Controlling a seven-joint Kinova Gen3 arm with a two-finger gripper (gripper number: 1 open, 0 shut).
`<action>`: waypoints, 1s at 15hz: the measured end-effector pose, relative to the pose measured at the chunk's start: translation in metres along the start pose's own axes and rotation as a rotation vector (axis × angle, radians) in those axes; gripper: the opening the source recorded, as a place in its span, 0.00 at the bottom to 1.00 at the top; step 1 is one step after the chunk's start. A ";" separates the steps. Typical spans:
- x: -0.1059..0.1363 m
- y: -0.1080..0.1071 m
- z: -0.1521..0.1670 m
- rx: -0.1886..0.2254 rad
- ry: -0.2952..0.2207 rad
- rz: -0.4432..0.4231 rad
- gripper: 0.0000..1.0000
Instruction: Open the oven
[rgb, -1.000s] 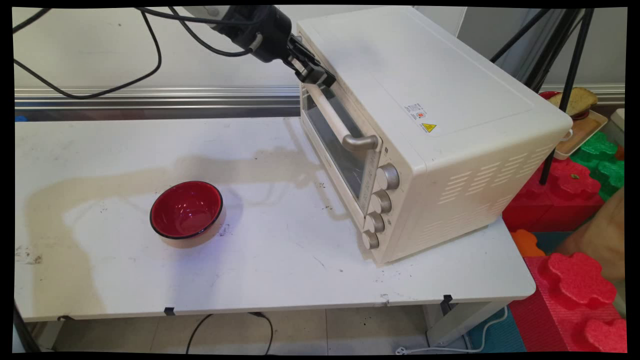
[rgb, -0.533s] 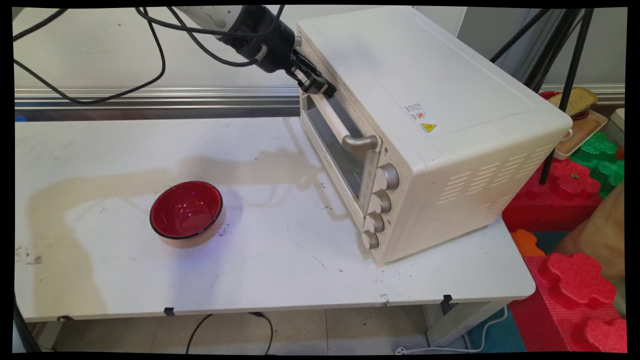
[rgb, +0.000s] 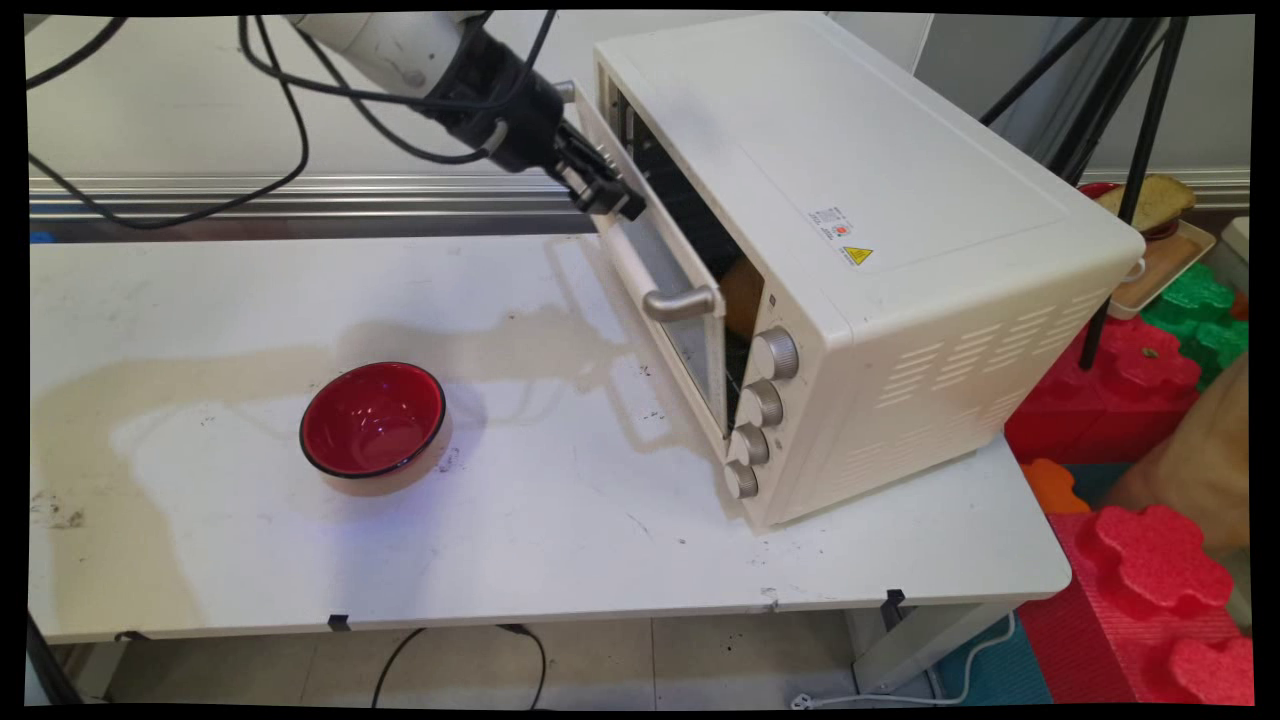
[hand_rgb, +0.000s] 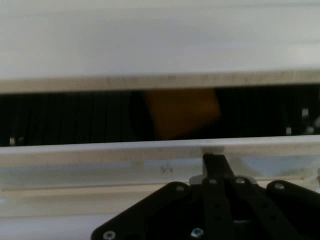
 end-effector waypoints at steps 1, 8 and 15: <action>-0.007 0.001 -0.003 0.003 -0.004 0.000 0.00; -0.046 0.002 -0.015 0.007 -0.037 0.012 0.00; -0.082 0.004 -0.020 -0.002 -0.069 0.024 0.00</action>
